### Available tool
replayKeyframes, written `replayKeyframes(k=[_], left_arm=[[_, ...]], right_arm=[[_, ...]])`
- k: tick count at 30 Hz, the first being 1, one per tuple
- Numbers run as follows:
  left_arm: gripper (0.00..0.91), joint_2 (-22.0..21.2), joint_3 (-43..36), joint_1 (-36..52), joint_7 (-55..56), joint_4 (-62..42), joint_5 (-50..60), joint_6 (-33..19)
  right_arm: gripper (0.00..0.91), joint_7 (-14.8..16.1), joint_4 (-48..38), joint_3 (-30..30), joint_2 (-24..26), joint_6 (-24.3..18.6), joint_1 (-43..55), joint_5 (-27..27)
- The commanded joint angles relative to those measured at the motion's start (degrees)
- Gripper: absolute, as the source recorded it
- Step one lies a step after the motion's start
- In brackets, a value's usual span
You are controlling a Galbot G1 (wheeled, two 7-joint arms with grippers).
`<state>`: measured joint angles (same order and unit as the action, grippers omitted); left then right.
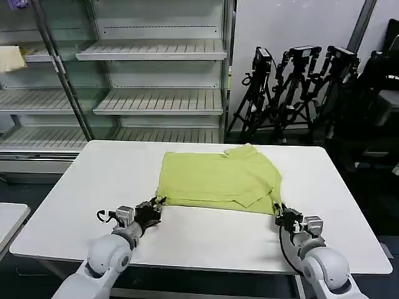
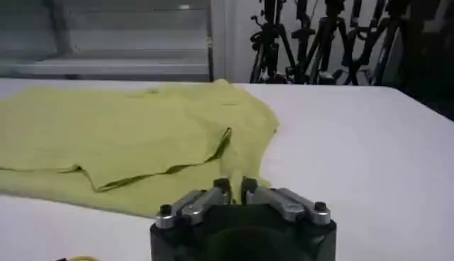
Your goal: Fold and organize the clothes.
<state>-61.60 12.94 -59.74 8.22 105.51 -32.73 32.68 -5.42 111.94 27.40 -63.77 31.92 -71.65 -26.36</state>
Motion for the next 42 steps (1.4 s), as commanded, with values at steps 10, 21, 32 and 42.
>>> replayKeyframes(k=[10,21,32,42], left_arm=[[0.02,3.82,10.35,-34.02,-3.49,27.36,18.39,0.34],[0.907,4.17,13.16,-32.08,1.29,34.09,18.43,-1.31],[0.907,4.8,4.99,-3.39,-3.24,16.2,10.04,-0.85],[0.907,3.72,-5.15,18.15,-3.51,-3.44,5.09,-0.23]], right_arm=[[0.091,2.4,19.5,7.11,1.09,-6.46,-26.45,12.16],[0.907,2.68,27.6,13.24,2.02,-7.22,-27.9,5.72],[0.907,-5.76,7.51,-1.18,3.48,-0.88,8.55,-0.55],[0.907,-8.23,-16.46,-16.02,-0.87,-0.32,34.36,-3.99]])
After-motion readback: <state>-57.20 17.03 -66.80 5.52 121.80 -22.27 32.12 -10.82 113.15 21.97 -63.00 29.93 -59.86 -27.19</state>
